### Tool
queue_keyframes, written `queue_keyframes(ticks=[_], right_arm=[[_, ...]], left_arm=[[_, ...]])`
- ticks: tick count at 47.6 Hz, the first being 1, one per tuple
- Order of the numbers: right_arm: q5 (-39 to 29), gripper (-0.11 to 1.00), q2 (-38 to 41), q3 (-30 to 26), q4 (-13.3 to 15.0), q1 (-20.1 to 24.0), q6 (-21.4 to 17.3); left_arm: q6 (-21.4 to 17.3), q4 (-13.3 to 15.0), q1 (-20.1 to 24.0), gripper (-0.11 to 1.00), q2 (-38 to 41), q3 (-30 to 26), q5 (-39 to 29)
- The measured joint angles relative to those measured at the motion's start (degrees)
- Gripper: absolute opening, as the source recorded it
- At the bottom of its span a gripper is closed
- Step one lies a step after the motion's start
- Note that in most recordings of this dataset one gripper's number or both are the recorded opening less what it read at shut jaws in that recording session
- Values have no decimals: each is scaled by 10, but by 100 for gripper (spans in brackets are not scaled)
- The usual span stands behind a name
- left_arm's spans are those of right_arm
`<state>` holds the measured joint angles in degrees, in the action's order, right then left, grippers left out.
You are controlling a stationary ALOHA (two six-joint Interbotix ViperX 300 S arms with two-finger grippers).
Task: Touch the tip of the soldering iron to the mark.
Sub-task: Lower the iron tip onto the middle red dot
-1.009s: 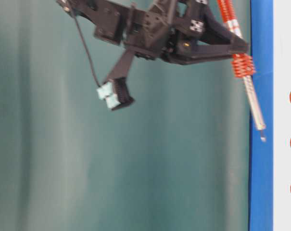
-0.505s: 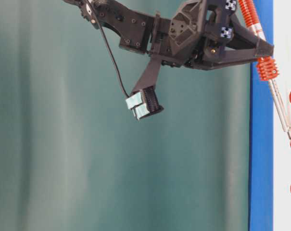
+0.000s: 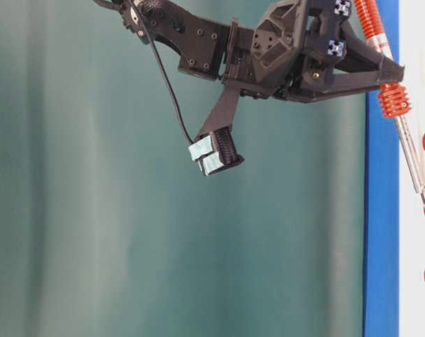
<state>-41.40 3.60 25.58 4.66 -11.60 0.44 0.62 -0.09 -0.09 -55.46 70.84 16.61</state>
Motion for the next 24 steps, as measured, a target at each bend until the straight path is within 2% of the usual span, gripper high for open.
queue_keyframes(ticks=[24], right_arm=[[-3,6,5,1,0,0,0]], left_arm=[[0,0,0,0,0,0,0]])
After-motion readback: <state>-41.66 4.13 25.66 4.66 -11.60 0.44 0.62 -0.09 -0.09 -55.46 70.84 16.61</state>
